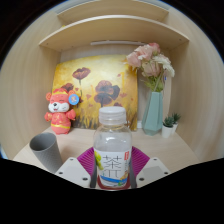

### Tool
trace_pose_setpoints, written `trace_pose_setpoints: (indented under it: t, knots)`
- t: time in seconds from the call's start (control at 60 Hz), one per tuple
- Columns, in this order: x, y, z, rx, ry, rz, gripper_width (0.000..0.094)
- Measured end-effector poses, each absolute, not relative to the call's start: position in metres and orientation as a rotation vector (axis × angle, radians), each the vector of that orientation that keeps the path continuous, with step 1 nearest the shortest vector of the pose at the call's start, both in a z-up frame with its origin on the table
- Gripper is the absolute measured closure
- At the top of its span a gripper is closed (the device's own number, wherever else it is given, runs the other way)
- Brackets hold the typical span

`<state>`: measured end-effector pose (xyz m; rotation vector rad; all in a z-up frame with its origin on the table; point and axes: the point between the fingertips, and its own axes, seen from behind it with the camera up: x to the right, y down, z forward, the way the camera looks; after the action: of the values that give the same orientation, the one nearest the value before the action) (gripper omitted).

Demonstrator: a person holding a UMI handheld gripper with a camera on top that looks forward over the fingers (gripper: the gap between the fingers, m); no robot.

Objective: Pour water

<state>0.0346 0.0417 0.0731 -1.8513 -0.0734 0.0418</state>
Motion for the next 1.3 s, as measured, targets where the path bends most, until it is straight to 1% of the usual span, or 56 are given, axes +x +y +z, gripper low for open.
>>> trace_pose_setpoints:
  t: [0.133,0.183,0.2,0.267,0.317,0.467,0.667,0.75,0.867,1.083,1.2,1.3]
  knots:
    - [0.039,0.036,0.073,-1.807,-0.020,0.079,0.0403]
    - [0.042,0.034,0.060,-1.851,0.003,0.080,0.0376]
    - [0.043,0.032,0.053,-1.881,0.005,0.075,0.0350]
    - [0.048,0.022,0.030,-2.008,-0.007,0.042,0.0202]
    - [0.046,0.016,0.017,-2.055,-0.021,0.038,0.0136]
    - [0.048,-0.015,0.001,-2.150,-0.034,0.021,0.0123]
    - [0.046,-0.094,-0.008,-2.261,0.047,-0.041,0.0130]
    - [0.030,-0.122,0.009,-2.265,0.076,-0.027,0.0136]
    - [0.007,-0.146,0.043,-2.254,0.093,-0.002,0.0130]
    - [-0.022,-0.159,0.134,-2.147,0.093,-0.037,0.0137]
    - [-0.036,-0.168,0.169,-2.091,0.086,-0.049,0.0129]
    - [-0.047,-0.173,0.191,-2.059,0.086,-0.067,0.0127]
